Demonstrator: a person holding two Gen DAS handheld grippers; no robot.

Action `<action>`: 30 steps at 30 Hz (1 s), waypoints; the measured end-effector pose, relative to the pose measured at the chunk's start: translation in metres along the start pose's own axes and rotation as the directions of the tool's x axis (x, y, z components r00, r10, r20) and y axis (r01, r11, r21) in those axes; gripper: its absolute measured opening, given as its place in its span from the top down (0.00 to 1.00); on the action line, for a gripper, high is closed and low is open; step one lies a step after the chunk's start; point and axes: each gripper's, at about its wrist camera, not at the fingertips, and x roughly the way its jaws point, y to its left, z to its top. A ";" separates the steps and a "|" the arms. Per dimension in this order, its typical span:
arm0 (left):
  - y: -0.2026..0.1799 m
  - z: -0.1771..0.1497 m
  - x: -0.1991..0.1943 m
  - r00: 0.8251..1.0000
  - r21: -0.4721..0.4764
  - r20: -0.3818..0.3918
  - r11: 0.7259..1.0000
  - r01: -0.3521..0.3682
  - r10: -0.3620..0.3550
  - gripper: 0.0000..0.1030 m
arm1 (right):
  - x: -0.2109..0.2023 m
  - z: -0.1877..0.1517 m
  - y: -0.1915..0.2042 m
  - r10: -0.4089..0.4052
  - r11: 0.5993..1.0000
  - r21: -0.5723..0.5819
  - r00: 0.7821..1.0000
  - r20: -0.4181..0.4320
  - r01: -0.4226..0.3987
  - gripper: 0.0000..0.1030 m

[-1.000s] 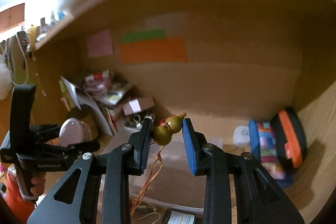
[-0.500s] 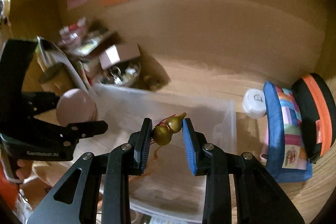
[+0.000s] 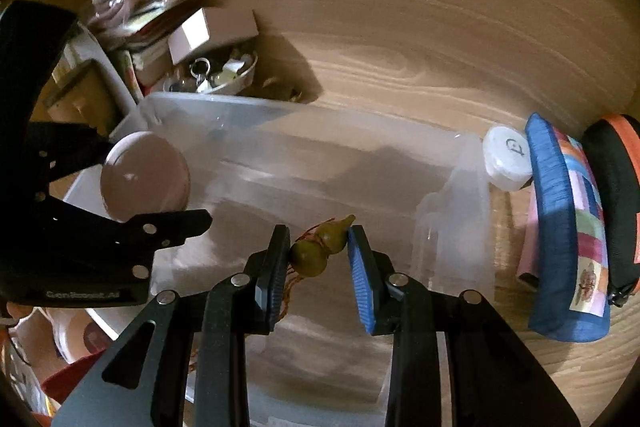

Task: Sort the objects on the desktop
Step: 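Open the left tool to drop the pink container into the bin while the right tool releases the gourd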

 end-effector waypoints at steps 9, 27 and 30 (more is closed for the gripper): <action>-0.010 -0.003 0.007 0.996 0.074 -0.048 0.995 -0.066 0.069 0.36 | 0.011 -0.003 0.007 -0.010 0.999 -0.033 0.999 -0.036 0.009 0.73; 0.013 -0.017 -0.053 0.996 -0.048 0.074 0.997 -0.054 0.058 0.19 | -0.031 0.000 0.006 -0.005 1.000 -0.007 0.992 0.123 0.006 0.33; 0.022 -0.022 -0.076 0.991 -0.078 0.127 0.996 -0.035 0.045 0.15 | -0.041 0.004 0.001 0.021 1.000 0.011 0.987 0.160 -0.023 0.30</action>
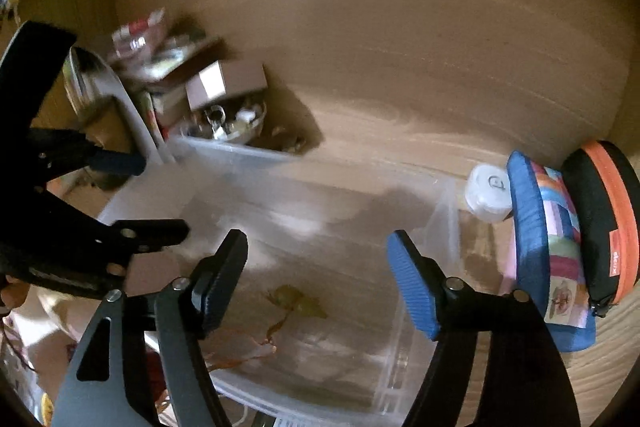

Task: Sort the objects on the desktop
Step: 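Grasp the white cylindrical jar with the left tool while the right tool grasps the white cloth bag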

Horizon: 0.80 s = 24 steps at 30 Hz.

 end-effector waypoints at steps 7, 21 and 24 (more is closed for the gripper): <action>0.021 -0.016 -0.066 0.989 -0.049 0.144 0.998 0.025 -0.018 0.12 | -0.026 0.012 0.000 0.011 1.000 0.025 0.998 0.066 -0.013 0.25; 0.049 -0.101 -0.126 0.965 -0.039 0.261 0.999 -0.002 0.012 0.04 | -0.124 -0.004 0.030 0.006 0.999 0.046 0.976 0.218 -0.016 0.09; 0.053 -0.121 -0.123 0.968 -0.046 0.249 0.999 -0.015 0.026 0.04 | -0.138 -0.015 0.033 -0.016 0.999 0.053 0.974 0.227 0.004 0.06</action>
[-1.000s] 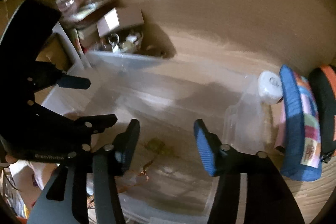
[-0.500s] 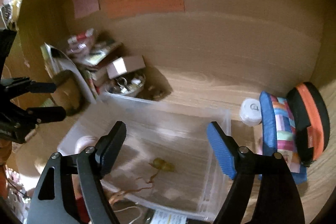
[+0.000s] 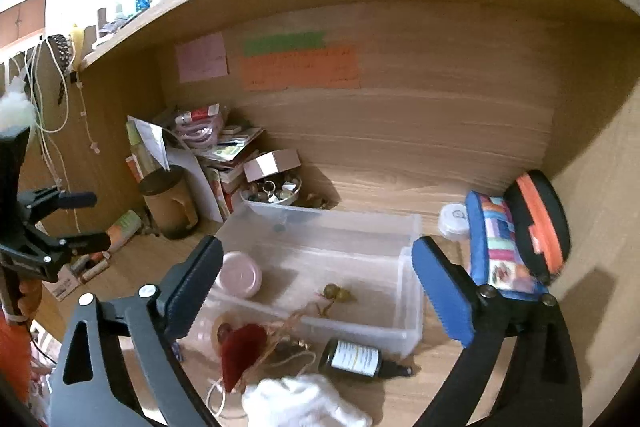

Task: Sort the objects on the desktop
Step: 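Grasp the white cylindrical jar with the left tool while the right tool grasps the white cloth bag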

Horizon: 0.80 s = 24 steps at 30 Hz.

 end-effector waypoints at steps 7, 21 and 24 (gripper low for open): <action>-0.005 -0.033 0.016 0.998 -0.041 -0.049 0.999 0.031 -0.034 0.04 | -0.025 -0.028 0.008 -0.071 0.997 -0.011 0.997 -0.015 0.071 0.05; -0.055 -0.060 0.066 0.976 -0.068 -0.151 0.986 0.151 -0.159 0.04 | 0.001 -0.108 0.015 -0.054 0.998 -0.028 0.976 -0.213 0.050 0.05; -0.066 -0.061 0.075 0.972 -0.057 -0.172 0.987 0.153 -0.161 0.04 | 0.021 -0.120 0.019 -0.029 0.999 -0.048 0.962 -0.271 0.016 0.05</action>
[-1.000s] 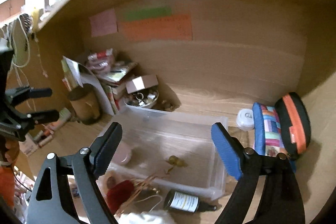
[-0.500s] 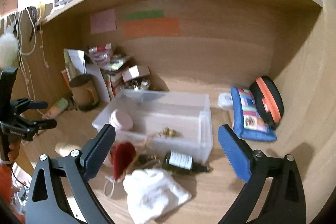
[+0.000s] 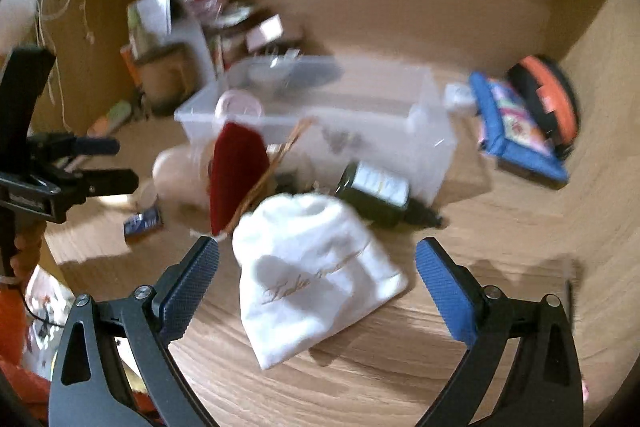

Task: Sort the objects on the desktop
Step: 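Grasp the white cylindrical jar with the left tool while the right tool grasps the white cloth bag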

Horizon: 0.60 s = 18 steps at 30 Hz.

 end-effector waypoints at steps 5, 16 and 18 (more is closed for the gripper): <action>-0.011 0.006 0.018 0.999 -0.018 -0.039 1.000 0.008 -0.008 0.04 | 0.029 -0.005 -0.003 0.034 0.999 -0.029 0.996 -0.086 -0.036 0.05; -0.006 0.019 0.046 0.998 -0.175 -0.060 0.984 -0.025 0.014 0.04 | 0.052 -0.004 -0.004 0.081 0.988 -0.120 0.987 -0.139 -0.098 0.25; -0.008 0.022 0.047 0.998 -0.178 -0.052 0.983 -0.042 0.033 0.04 | 0.048 -0.006 -0.002 0.075 0.986 -0.142 0.991 -0.115 -0.091 0.31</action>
